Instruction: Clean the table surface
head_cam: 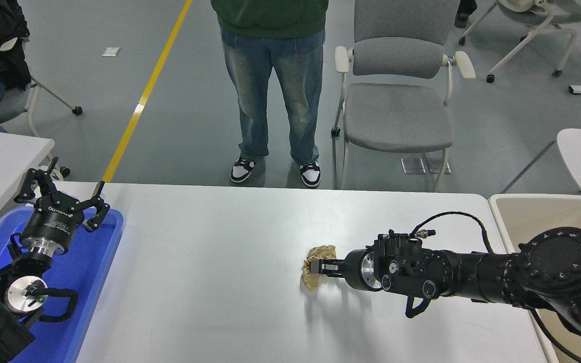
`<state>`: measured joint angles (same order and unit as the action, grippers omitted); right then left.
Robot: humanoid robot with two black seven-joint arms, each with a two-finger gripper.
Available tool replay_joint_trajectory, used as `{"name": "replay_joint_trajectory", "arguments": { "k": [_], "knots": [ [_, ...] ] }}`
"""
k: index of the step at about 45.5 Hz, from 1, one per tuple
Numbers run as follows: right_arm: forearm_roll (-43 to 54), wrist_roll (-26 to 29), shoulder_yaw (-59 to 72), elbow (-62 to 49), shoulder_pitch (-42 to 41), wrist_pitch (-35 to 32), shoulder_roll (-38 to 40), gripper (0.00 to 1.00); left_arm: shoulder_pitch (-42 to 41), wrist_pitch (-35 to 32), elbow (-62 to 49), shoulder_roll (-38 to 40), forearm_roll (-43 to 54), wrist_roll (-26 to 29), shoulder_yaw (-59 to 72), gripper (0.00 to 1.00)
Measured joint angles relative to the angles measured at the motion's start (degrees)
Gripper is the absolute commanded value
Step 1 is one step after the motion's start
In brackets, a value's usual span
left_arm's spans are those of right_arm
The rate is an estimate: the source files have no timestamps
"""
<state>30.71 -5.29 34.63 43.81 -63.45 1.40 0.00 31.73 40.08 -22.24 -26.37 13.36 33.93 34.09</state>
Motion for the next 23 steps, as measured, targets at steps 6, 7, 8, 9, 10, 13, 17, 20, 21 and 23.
{"name": "replay_joint_trajectory", "arguments": {
  "k": [6, 7, 8, 9, 10, 13, 17, 20, 21, 23],
  "knots": [
    [-0.18, 1.32, -0.79, 0.00, -0.43, -1.39, 0.00, 0.00, 0.00, 0.00, 0.00, 0.00, 0.00, 0.00, 0.00, 1.00],
    [-0.24, 1.48, -0.87, 0.00, -0.48, -1.56, 0.00, 0.00, 0.00, 0.00, 0.00, 0.00, 0.00, 0.00, 0.00, 1.00],
    [-0.29, 1.59, -0.93, 0.00, -0.53, -1.66, 0.00, 0.00, 0.00, 0.00, 0.00, 0.00, 0.00, 0.00, 0.00, 1.00],
    [-0.34, 1.71, -1.01, 0.00, -0.60, -1.78, 0.00, 0.00, 0.00, 0.00, 0.00, 0.00, 0.00, 0.00, 0.00, 1.00],
    [-0.38, 1.82, -1.07, 0.00, -0.71, -1.90, 0.00, 0.00, 0.00, 0.00, 0.00, 0.00, 0.00, 0.00, 0.00, 1.00],
    [-0.54, 2.09, -1.24, 0.00, -1.02, -2.20, 0.00, 0.00, 0.00, 0.00, 0.00, 0.00, 0.00, 0.00, -0.01, 1.00],
    [-0.76, 2.36, -1.44, 0.10, -1.44, -2.51, 0.00, 0.00, 0.00, 0.00, 0.00, 0.00, 0.00, 0.00, -0.04, 1.00],
    [-0.88, 2.48, -1.63, 0.22, -1.89, -2.66, 0.00, 0.00, 0.00, 0.00, 0.00, 0.00, 0.00, 0.00, -0.05, 1.00],
    [-0.90, 2.51, -1.71, 0.28, -2.05, -2.71, 0.00, 0.00, 0.00, 0.00, 0.00, 0.00, 0.00, 0.00, -0.05, 1.00],
    [-0.97, 2.57, -1.91, 0.55, -2.48, -2.92, 0.00, 0.00, 0.00, 0.00, 0.00, 0.00, 0.00, 0.00, -0.06, 1.00]
  ]
}}
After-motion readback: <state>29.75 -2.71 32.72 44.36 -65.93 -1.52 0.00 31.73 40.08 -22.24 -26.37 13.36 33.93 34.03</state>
